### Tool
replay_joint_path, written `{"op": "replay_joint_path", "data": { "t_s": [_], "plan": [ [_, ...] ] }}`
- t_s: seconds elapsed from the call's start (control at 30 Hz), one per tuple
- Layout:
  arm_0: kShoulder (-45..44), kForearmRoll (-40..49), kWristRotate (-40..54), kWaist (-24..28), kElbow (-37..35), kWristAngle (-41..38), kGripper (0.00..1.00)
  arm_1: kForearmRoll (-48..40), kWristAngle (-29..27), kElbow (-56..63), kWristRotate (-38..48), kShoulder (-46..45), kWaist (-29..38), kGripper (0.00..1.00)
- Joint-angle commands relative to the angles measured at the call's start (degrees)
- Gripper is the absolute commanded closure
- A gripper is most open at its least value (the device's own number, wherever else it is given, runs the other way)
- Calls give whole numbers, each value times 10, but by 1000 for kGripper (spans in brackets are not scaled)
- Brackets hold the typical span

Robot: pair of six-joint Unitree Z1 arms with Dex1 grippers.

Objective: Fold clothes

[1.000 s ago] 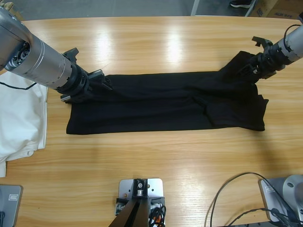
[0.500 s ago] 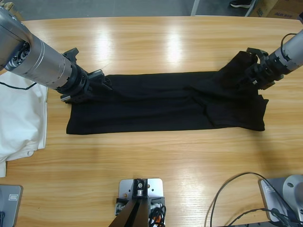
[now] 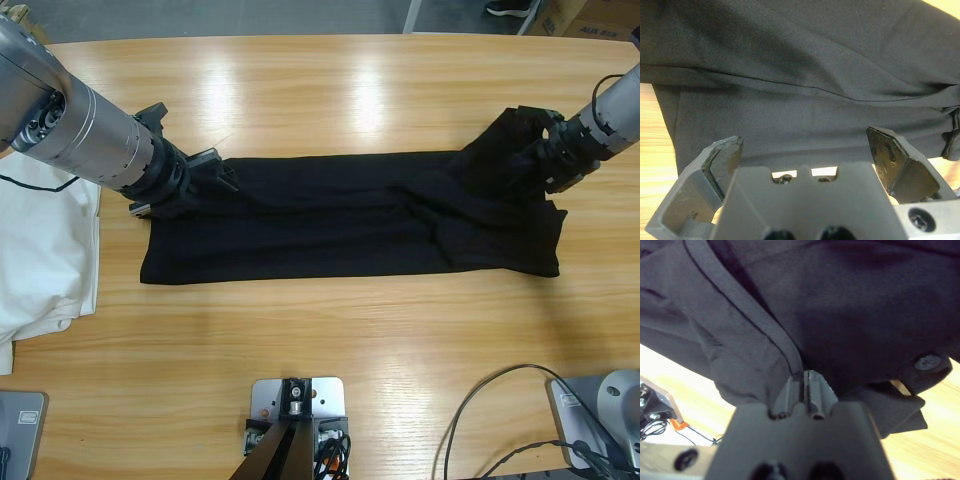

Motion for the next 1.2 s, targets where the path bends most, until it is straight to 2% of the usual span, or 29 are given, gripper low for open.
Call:
{"op": "replay_joint_path", "data": {
  "t_s": [0.03,0.1,0.4,0.57,0.7,0.8,1.07,1.2],
  "plan": [
    [20,5,-6,-10,11,-7,32,15,-1,14,-7,-45,33,85],
    [19,5,-7,-11,12,-7,32,28,-1,10,-4,-32,33,47],
    [15,5,-7,-11,18,-6,32,38,-31,11,-34,12,33,55],
    [16,5,-6,-11,19,-6,32,37,-8,-4,-78,30,36,15],
    [22,4,-6,-11,18,-6,32,45,-12,-33,-116,-11,95,0],
    [24,4,-7,-11,17,-6,29,47,-20,-35,-132,7,118,0],
    [16,5,-7,-11,32,-7,29,52,-90,-38,-137,35,110,0],
    [15,4,-8,-11,30,-7,29,52,-81,-42,-158,54,81,19]
  ]
}}
